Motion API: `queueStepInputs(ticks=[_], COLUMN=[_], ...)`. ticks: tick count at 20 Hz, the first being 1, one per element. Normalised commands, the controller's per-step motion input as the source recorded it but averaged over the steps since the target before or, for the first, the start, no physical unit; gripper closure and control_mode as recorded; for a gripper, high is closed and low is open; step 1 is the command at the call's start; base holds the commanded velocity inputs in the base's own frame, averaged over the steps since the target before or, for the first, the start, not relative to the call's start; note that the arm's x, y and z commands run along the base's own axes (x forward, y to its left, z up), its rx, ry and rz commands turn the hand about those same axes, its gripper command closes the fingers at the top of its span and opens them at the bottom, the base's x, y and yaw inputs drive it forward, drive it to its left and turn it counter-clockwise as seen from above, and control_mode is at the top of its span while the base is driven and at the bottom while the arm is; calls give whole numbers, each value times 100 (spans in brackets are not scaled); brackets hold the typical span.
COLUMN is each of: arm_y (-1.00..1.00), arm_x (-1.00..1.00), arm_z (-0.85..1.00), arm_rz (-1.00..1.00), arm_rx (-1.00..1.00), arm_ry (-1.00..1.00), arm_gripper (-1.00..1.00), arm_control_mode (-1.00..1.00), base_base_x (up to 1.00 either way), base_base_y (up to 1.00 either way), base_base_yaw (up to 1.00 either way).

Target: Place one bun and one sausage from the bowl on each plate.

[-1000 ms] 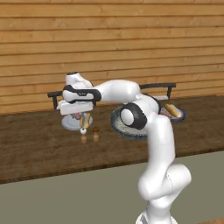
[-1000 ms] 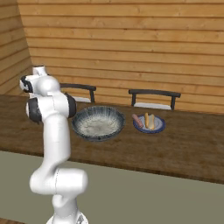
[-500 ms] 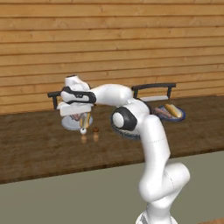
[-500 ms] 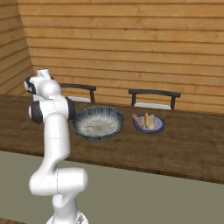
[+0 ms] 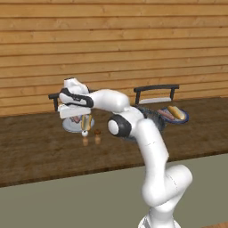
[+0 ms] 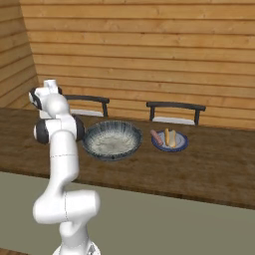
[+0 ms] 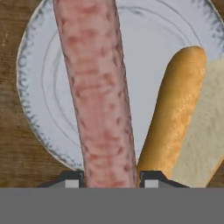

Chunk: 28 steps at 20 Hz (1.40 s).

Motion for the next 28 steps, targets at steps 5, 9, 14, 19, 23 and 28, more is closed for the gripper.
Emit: queueStepInputs(ticks=[5, 9, 14, 19, 23, 28], arm_y=[2, 7, 0, 0, 0, -42], arm_x=[16, 25, 25, 32, 22, -11], arm_z=[-38, -7, -3, 0, 0, 18], arm_rz=[0, 0, 0, 0, 0, 0], arm_rx=[-1, 0, 0, 0, 0, 0], arm_ry=[0, 0, 0, -1, -2, 0], arm_gripper=[100, 100, -100, -100, -100, -100], arm_control_mode=[-100, -100, -100, -100, -100, -100], base_base_x=[0, 0, 0, 0, 0, 0], base_base_y=[0, 0, 0, 0, 0, 0], base_base_yaw=[0, 0, 0, 0, 0, 0])
